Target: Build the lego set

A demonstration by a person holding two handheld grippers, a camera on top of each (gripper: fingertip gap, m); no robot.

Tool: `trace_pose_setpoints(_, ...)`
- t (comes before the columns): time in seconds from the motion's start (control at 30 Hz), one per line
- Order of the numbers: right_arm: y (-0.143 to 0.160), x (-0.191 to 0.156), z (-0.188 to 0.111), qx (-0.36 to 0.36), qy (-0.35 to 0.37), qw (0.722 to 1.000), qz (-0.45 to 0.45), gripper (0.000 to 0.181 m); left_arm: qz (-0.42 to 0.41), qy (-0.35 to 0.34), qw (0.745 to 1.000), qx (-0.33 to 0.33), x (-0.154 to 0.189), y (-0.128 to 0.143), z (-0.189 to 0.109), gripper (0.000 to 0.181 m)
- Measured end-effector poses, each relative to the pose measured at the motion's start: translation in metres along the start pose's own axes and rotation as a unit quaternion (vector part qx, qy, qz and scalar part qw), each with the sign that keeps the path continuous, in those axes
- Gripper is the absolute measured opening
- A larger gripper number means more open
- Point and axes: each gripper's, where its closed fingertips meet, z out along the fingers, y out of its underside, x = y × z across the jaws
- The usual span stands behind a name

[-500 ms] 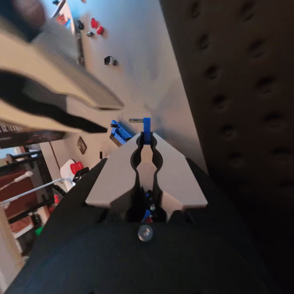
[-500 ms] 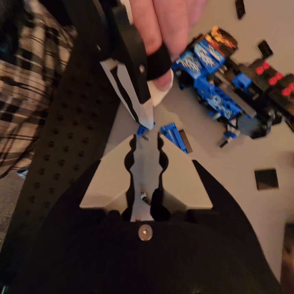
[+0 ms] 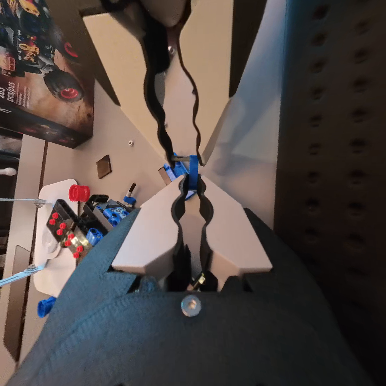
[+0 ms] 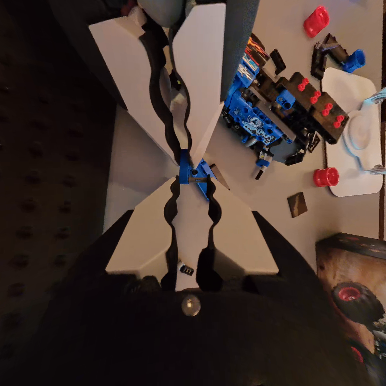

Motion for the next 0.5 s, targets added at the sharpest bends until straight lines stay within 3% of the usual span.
trace_pose_setpoints(0.17,-0.004,0.000,0.000,-0.001,0.000,1.000,0.004,0.023,-0.026,-0.012,1.000,0.010,-0.005,0.003,-0.005,0.006)
trace_pose_setpoints(0.23,-0.015,0.009,-0.003,0.039,0.001,0.998,0.047,0.024,-0.086,-0.011,0.995,0.057,-0.014,-0.006,-0.014,0.007)
trace_pose_setpoints(0.37,-0.032,0.031,-0.016,0.094,0.010,0.990,0.108,0.045,-0.187,-0.019,0.972,0.139,-0.035,-0.010,-0.036,0.007)
trace_pose_setpoints(0.43,-0.042,0.035,-0.017,0.114,0.008,0.986,0.119,0.041,-0.234,-0.017,0.957,0.171,-0.042,-0.009,-0.044,0.006)
trace_pose_setpoints(0.5,-0.052,0.041,-0.017,0.138,0.001,0.979,0.147,0.027,-0.264,-0.014,0.945,0.192,-0.047,-0.007,-0.051,0.006)
